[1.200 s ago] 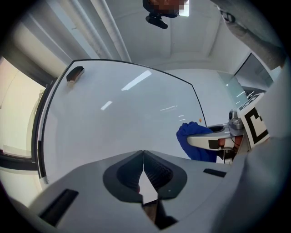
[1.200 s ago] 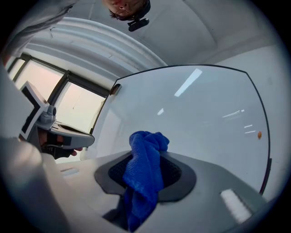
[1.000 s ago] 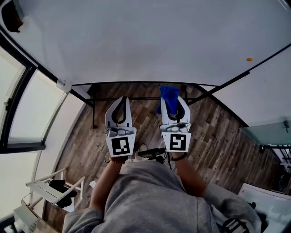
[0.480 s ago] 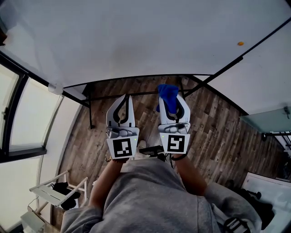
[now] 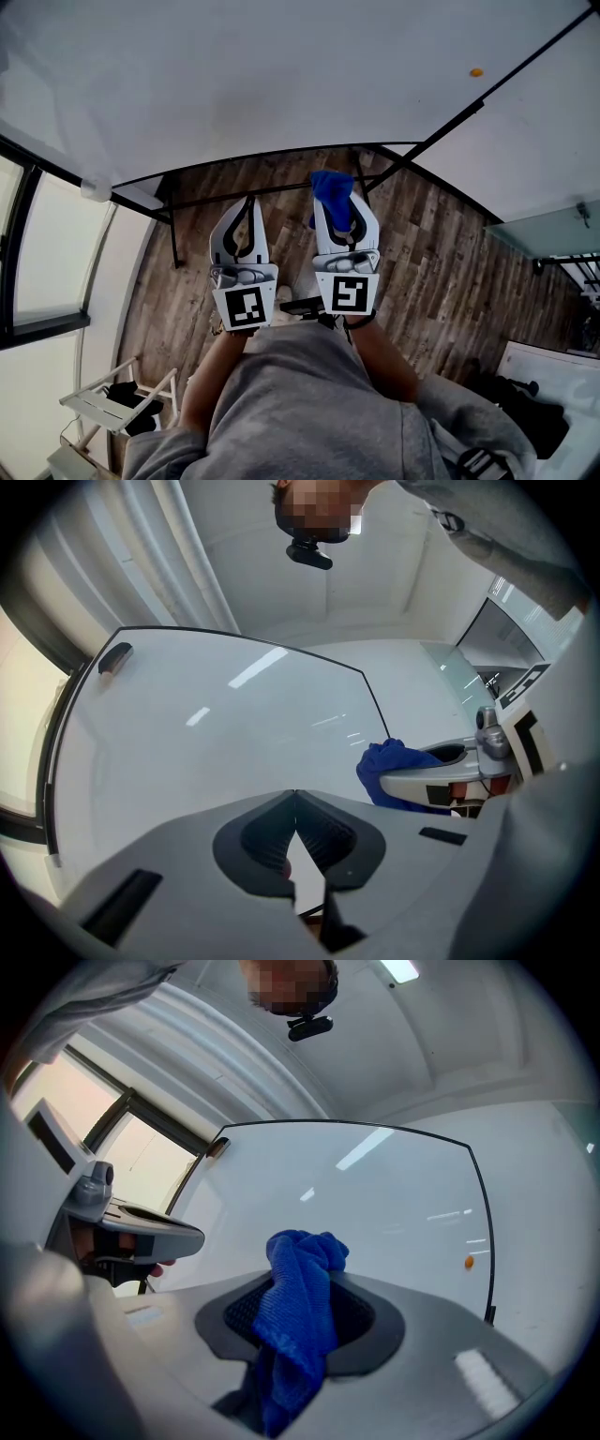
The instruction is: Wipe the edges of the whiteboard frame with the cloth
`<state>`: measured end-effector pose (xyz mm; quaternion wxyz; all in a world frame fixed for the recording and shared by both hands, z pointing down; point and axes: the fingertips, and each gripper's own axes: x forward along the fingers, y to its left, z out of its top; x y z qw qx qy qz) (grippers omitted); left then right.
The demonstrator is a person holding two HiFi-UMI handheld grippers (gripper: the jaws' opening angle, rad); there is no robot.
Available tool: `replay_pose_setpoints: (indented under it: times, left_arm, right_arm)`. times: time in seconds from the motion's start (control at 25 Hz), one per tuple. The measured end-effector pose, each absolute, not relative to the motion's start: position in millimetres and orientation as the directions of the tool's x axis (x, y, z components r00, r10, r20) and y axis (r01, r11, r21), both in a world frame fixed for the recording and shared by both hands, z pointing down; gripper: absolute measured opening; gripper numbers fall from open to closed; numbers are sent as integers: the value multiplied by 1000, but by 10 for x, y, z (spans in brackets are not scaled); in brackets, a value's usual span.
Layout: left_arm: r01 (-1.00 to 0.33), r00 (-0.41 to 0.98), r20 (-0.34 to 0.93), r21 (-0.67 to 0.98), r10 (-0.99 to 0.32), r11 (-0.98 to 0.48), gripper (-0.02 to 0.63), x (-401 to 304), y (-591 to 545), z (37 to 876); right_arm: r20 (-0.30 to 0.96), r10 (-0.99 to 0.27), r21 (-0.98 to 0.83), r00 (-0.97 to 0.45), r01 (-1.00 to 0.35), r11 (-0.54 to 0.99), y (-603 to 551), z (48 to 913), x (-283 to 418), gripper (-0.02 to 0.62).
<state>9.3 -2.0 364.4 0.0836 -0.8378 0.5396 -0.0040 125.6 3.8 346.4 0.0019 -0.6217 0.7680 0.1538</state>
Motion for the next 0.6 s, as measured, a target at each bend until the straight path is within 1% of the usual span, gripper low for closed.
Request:
replay_pose_setpoints:
  times: [0.12,0.32,0.6]
  left_arm:
    - [-905,413,-79,-143,-907,-400,9,103,-23,3669]
    - [-898,423,-89,-174,-902,-404,9,208,-34,3637]
    - [-894,435,-91,-166,-896,-417,9,276,-65,3654]
  right_arm:
    - [-223,-951,214,-215,-962,168,30,3434,1254,143]
    - [-194,-956,212,-221,-961,179,13,3461,1284,143]
    - [-210,-953,205,-216,-963,173,-9,3436,1294,143]
